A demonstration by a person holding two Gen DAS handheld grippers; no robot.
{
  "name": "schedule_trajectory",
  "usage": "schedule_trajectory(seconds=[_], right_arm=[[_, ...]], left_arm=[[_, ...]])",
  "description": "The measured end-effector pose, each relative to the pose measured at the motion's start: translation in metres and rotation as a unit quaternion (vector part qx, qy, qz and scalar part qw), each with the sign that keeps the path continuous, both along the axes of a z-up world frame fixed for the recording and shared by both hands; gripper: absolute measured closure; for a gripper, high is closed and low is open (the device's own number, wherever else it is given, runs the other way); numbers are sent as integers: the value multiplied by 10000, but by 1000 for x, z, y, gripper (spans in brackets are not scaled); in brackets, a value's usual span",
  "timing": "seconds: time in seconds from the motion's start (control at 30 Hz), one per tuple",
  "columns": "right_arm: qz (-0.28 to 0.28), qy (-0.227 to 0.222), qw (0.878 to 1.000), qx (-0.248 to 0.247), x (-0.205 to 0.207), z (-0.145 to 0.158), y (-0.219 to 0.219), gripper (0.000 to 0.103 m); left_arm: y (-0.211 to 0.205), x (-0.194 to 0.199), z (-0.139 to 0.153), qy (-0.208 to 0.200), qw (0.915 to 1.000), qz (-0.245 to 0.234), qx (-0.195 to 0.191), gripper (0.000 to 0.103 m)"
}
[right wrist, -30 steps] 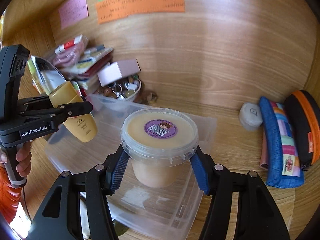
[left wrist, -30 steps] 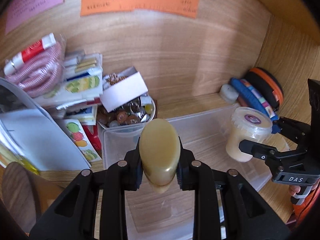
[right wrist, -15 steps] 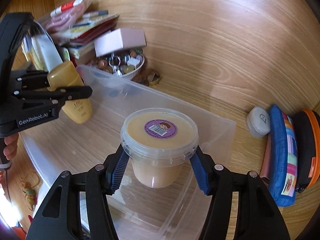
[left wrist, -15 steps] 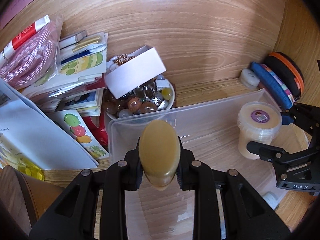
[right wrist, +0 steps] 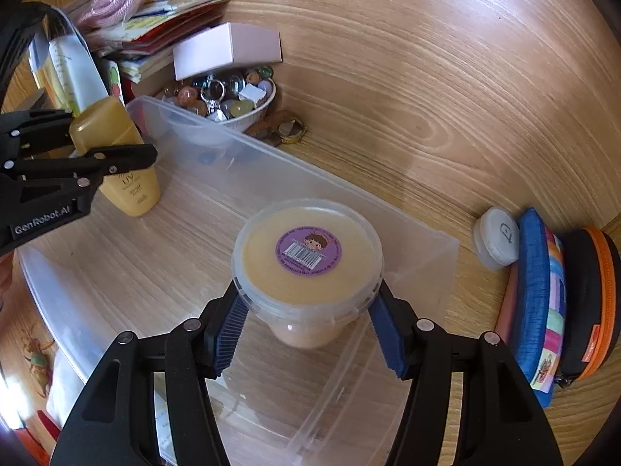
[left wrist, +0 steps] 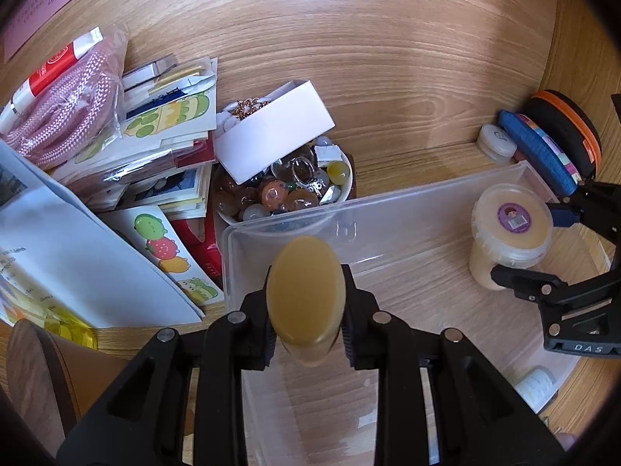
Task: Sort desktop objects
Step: 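Carry the cream tub and yellow bottle with both tools over the clear box, then open both tools to drop the tub and bottle into the clear box, then move both tools back toward the pink fan and gourd ornament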
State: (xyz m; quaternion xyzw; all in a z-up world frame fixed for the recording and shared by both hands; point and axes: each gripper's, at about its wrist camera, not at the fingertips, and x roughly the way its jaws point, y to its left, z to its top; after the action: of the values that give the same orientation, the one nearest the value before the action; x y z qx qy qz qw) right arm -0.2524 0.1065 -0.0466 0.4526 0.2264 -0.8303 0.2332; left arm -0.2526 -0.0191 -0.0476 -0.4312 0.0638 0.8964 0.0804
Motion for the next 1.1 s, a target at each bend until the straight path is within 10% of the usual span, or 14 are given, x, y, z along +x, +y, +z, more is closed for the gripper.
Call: schedule_trajectory(seconds=[0.33,1.1], right_arm=[[44,4,9995,300,19,1,5,45],[-402,980,9940,-285,81,60,42,26]], left_arm=[[7,15,11,196,9997,-37,-165,43],[-1,84,68,1036,9930,312,-481,9]])
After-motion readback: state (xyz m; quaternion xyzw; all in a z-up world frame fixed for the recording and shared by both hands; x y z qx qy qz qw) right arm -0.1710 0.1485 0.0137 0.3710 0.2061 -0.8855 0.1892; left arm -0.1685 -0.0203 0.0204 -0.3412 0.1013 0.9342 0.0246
